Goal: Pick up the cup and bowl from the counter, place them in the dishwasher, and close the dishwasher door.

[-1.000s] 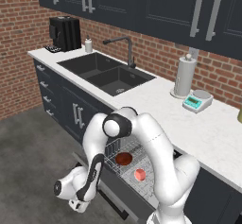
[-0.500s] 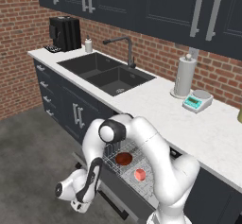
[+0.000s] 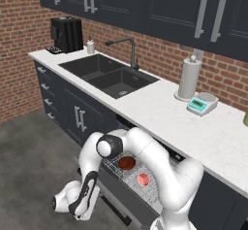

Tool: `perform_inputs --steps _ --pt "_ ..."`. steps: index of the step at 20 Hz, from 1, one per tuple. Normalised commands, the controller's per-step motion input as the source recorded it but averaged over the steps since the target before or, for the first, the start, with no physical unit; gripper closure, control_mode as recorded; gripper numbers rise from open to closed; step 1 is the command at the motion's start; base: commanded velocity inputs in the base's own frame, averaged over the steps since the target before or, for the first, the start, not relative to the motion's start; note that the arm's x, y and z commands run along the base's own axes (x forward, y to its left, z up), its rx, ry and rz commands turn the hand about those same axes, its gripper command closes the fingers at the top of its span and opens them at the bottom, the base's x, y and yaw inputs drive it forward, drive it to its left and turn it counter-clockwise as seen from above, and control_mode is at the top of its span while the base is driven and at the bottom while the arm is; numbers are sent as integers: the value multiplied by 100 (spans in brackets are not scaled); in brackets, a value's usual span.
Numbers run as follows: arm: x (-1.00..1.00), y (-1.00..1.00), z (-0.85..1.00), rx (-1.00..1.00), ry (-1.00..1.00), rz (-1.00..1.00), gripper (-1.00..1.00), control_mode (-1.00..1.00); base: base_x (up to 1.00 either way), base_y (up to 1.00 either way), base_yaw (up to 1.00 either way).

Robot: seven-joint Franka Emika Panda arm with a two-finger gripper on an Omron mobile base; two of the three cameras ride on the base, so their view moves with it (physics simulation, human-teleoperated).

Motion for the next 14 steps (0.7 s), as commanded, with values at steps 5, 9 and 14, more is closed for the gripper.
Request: perform_inputs --steps 5,9,14 --pt "39 -41 -55 -4 0 0 -100 -100 0 0 0" --pt "32 -94 -42 0 0 0 -100 -100 0 0 0" --pt "33 -100 -31 0 0 1 -100 -100 0 0 0"
